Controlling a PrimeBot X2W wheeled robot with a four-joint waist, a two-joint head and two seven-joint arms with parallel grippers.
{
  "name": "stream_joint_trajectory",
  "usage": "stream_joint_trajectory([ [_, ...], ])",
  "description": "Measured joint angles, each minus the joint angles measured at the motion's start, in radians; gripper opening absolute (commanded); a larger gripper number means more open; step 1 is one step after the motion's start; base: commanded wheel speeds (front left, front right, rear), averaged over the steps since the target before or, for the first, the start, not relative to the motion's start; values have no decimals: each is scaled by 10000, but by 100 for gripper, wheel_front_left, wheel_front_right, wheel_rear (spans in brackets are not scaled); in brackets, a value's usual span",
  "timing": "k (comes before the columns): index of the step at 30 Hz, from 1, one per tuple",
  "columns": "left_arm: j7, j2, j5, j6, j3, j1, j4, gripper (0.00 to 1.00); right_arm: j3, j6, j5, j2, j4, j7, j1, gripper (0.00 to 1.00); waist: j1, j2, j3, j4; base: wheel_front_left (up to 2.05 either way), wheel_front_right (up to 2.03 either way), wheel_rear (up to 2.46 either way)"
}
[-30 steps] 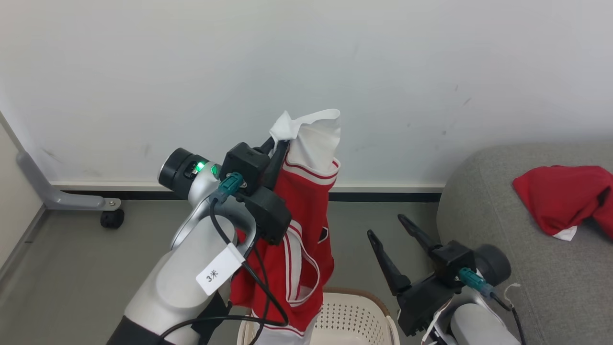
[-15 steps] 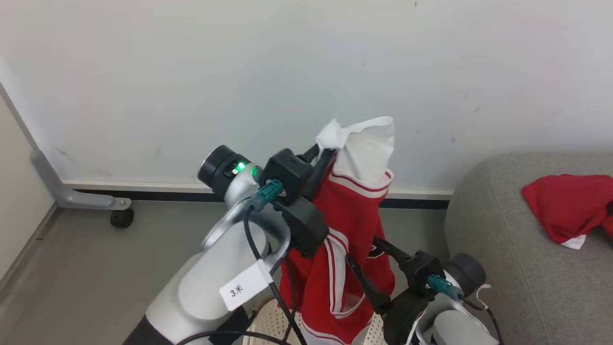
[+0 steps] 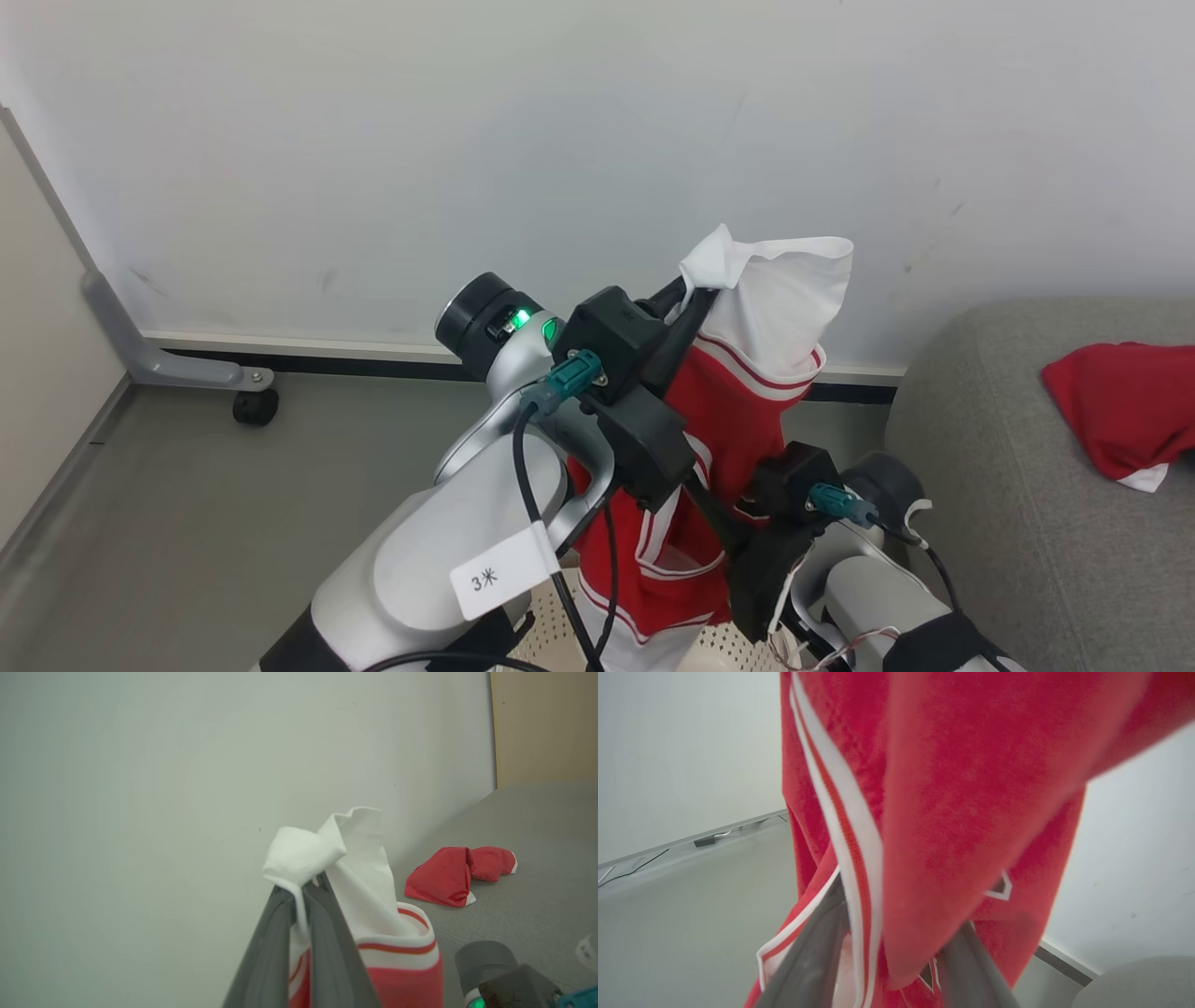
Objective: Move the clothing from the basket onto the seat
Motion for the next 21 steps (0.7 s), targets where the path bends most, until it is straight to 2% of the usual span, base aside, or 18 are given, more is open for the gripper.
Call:
stream_joint_trajectory([
  [1, 8, 2, -115, 0, -17, -10, -10, 0, 107, 0, 198, 4, -2, -2, -69, 0, 0, 0, 17, 11, 0, 0, 0],
  [8, 67, 119, -251, 357, 558, 105, 280, 0, 679, 0, 842, 21, -42, -15, -292, 0, 0, 0, 124, -146, 0, 0, 0],
  [9, 36, 203, -282, 368, 635, 174, 330, 2, 700, 0, 859, 15, -44, -17, -292, 0, 0, 0, 127, -198, 0, 0, 0],
  [10, 19, 293, -322, 449, 723, 269, 391, 17, 717, 0, 894, 10, -67, -19, -293, 0, 0, 0, 128, -259, 0, 0, 0],
  [12, -69, 504, -382, 537, 865, 500, 470, 40, 779, 0, 961, -23, -186, -29, -300, 0, 0, 0, 125, -398, 0, 0, 0],
  [14, -113, 635, -410, 573, 943, 740, 552, 47, 796, 2, 1018, -188, -364, -71, -307, 0, 0, 0, 116, -554, 0, 0, 0],
  [15, -144, 663, -460, 623, 984, 895, 566, 74, 796, 2, 1064, -326, -449, -104, -315, 0, 0, 0, 109, -642, 0, 0, 0],
  [16, -173, 681, -500, 627, 1022, 1053, 579, 95, 788, 0, 1068, -497, -523, -104, -323, 0, 0, 0, 102, -731, 0, 0, 0],
  [17, -238, 690, -520, 639, 1057, 1200, 602, 100, 782, 0, 1081, -669, -608, -104, -322, 0, 0, 0, 93, -824, 0, 0, 0],
  [21, -431, 721, -771, 803, 1200, 1662, 652, 100, 698, 0, 1164, -1181, -966, -105, -324, 0, 0, 0, 54, -1230, 0, 0, 0],
])
